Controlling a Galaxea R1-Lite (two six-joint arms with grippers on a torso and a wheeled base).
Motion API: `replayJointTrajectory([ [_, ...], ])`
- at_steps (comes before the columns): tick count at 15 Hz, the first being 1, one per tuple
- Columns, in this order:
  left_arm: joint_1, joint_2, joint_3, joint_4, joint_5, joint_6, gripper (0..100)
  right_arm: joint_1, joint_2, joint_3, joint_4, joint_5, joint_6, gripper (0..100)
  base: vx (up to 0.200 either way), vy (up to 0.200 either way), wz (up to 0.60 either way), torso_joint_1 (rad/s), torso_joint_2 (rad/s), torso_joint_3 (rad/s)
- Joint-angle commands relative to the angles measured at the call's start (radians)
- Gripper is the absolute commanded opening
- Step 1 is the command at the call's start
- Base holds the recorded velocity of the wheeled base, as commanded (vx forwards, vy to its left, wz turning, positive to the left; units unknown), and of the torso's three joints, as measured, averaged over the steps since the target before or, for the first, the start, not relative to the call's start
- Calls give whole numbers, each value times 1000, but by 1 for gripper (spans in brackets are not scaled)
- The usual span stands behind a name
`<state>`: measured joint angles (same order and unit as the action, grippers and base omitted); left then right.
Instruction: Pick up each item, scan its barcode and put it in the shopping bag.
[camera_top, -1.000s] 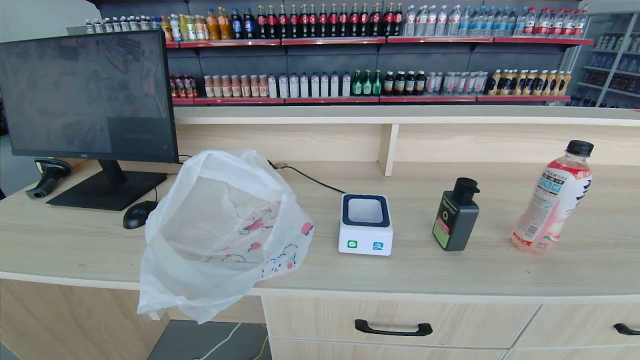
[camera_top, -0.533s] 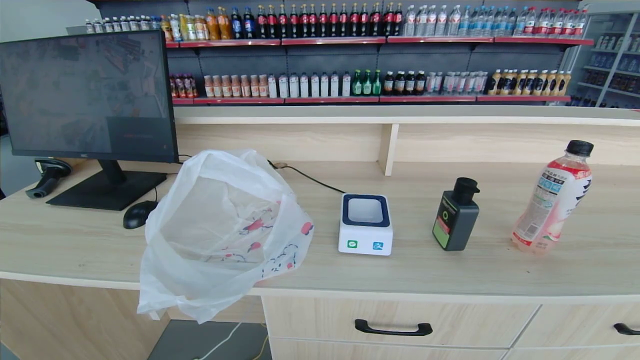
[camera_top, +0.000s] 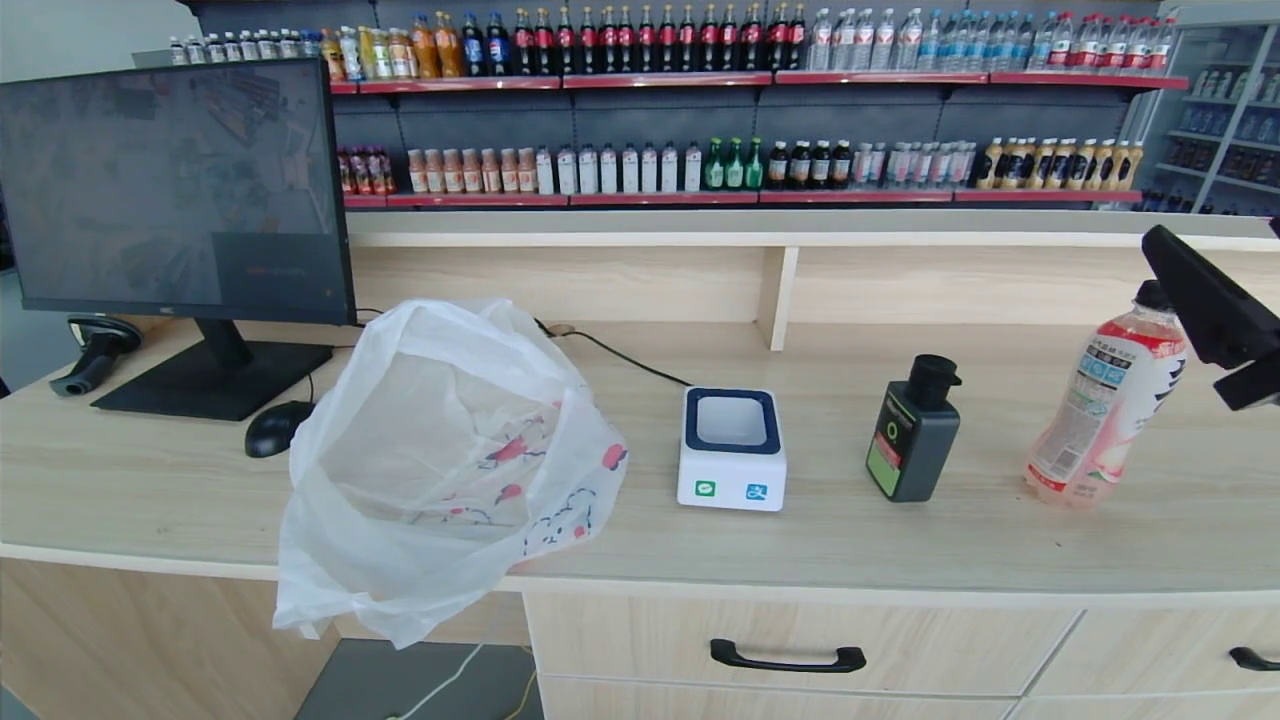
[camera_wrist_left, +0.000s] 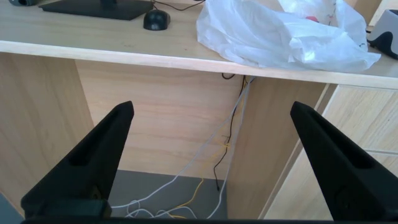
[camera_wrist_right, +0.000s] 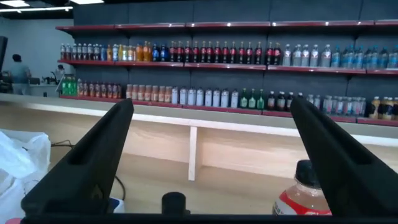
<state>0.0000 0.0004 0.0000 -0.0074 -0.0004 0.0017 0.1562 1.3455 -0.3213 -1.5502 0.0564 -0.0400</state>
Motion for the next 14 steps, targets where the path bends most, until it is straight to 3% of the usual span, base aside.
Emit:
replayJointTrajectory([
  [1,0,0,0,0,0,0,100,22,218,-163,-21,0,-3,100,0,0,0,0,0,0],
  [4,0,0,0,0,0,0,100,91,293,-243,-21,0,-46,100,0,0,0,0,0,0],
  [11,0,0,0,0,0,0,100,118,345,-294,-21,-3,-58,100,0,0,0,0,0,0],
  [14,0,0,0,0,0,0,100,195,342,-239,-21,-3,-55,100,0,0,0,0,0,0],
])
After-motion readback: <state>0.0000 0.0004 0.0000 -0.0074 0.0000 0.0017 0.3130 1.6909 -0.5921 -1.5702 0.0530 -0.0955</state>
